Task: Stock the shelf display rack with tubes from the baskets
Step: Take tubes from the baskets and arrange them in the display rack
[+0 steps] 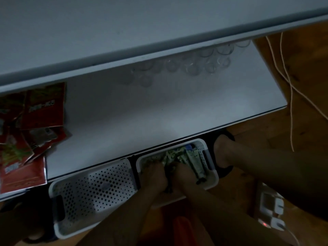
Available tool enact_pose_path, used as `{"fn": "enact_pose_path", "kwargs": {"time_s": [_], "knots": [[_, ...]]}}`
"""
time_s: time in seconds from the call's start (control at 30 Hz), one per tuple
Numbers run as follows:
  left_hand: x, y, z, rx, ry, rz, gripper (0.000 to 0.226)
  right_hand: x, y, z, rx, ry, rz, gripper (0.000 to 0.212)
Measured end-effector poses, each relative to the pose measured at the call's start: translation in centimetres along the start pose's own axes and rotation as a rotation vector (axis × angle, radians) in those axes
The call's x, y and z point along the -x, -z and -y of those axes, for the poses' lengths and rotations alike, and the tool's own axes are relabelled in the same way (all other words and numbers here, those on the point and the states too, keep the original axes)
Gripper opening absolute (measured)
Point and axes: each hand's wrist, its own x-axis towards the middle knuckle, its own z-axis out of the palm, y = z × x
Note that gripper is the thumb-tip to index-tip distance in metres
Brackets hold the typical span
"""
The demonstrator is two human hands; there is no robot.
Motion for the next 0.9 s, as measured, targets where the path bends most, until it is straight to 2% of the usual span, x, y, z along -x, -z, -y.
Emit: {"fn": "enact_pose_path", "kwargs": {"time_s": [0.07,0.13,0.2,0.27,0.33,0.43,0.5,0.53,0.6,0.67,0.9], "knots": [[0.3,0.6,-0.1,0.073,-0.02,0.029,0.026,-0.1,0.2,-0.1,0.002,-0.048,-0.04,0.04],[0.7,1.1,-0.1,0.134,-0.051,0.031,0.035,-0.3,0.7,-0.2,-0.039,-0.067,-0.1,0.033],[1.0,1.8,-0.2,0.146,-0.058,0.009,0.029,-0.4,1.3,0.0,-0.02,-0.053,-0.137,0.021],[1.4,2.5,-0.2,0.174,-0.081,-0.007,0.022,0.0,1.9,0.1,-0.024,-0.022,-0.178,0.017],[2.0,3.1,-0.2,0.229,-0.122,-0.047,0.017,1.2,2.4,0.4,-0.077,0.065,-0.225,0.024],[3.8,4.7,-0.4,0.322,-0.136,-0.196,0.018,4.1,4.4,1.2,-0.135,0.13,-0.302,0.026],[5.2,6.0,-0.5,0.384,-0.19,-0.266,0.012,5.7,5.9,1.8,-0.196,0.157,-0.381,0.053],[5.9,6.6,-0.7,0.401,-0.225,-0.303,0.015,6.5,6.8,2.1,-0.221,0.181,-0.432,0.057],[7.5,8.1,-1.1,0.424,-0.29,-0.387,0.024,8.4,8.9,3.1,-0.275,0.221,-0.496,0.042],[9.3,9.8,-1.8,0.425,-0.355,-0.468,0.025,10.6,11.3,4.0,-0.283,0.285,-0.542,0.008],[16.6,18.0,-4.1,0.497,-0.561,-0.708,0.025,18.0,18.1,6.5,-0.133,0.542,-0.754,0.018]]}}
